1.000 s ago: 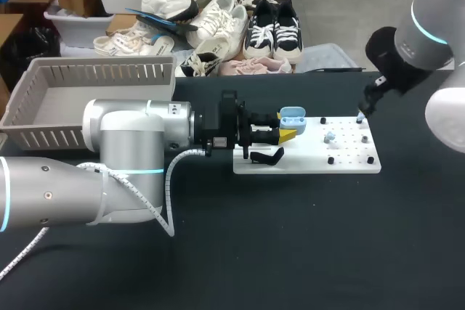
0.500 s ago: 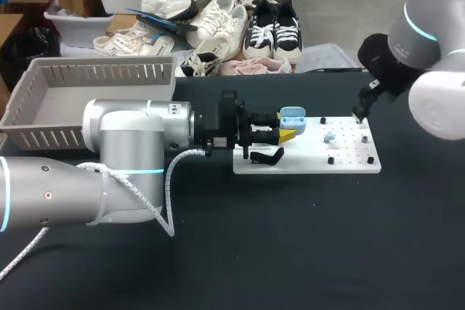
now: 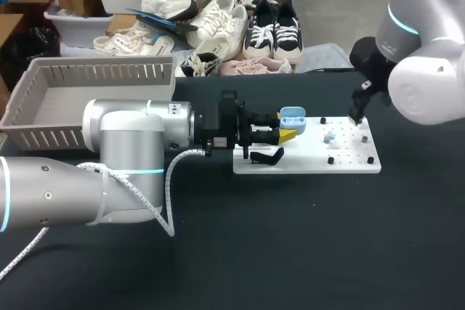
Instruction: Pick up each earbud case from the left stands, insert the matching earbuds, close the lid, and place the case in the box.
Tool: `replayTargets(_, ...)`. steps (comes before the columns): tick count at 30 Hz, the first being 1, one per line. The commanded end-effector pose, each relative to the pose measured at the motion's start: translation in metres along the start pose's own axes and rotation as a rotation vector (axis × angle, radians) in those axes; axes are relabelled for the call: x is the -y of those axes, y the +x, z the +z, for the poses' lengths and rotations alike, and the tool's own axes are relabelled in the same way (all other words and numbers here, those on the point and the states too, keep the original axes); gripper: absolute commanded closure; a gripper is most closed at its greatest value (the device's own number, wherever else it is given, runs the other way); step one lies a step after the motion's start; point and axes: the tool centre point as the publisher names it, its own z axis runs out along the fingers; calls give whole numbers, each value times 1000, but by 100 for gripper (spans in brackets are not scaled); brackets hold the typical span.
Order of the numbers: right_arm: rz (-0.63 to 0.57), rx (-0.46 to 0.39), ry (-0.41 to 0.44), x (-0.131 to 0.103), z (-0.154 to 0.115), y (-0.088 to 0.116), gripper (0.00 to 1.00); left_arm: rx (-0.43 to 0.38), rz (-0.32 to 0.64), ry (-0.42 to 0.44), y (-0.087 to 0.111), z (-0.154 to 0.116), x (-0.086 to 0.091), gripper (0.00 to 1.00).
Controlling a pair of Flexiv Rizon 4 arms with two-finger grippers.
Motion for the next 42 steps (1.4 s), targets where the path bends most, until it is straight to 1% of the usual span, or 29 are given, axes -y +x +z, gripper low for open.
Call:
replayTargets(1, 7, -2, 9, 1, 5, 2, 0, 2, 1, -2, 1, 0, 0, 100)
replayTargets(9, 6, -25, -6, 0, 15, 0, 0, 2, 1, -2, 1, 0, 0, 100)
replayTargets(24, 48, -37, 9, 5, 19, -5, 0, 2, 1, -2, 1, 0, 0, 100)
replayTargets(31, 35, -56, 13, 3, 17, -8, 5, 2, 1, -2, 1, 0, 0, 100)
replayTargets(32, 33, -61, 15, 3, 17, -8, 8, 2, 1, -2, 1, 0, 0, 100)
replayTargets(33, 31, -64, 17, 3, 17, -8, 15, 2, 1, -2, 1, 0, 0, 100)
replayTargets(35, 30, -68, 23, 3, 17, -8, 18, 2, 1, -2, 1, 0, 0, 100)
replayTargets(36, 27, -74, 30, 3, 17, -8, 27, 2, 1, -2, 1, 0, 0, 100)
replayTargets(37, 26, -77, 36, 2, 16, -8, 45, 2, 1, -2, 1, 0, 0, 100)
replayTargets(38, 25, -78, 37, 3, 17, -8, 50, 2, 1, -2, 1, 0, 0, 100)
replayTargets(42, 28, -81, 39, 3, 18, -7, 49, 2, 1, -2, 1, 0, 0, 100)
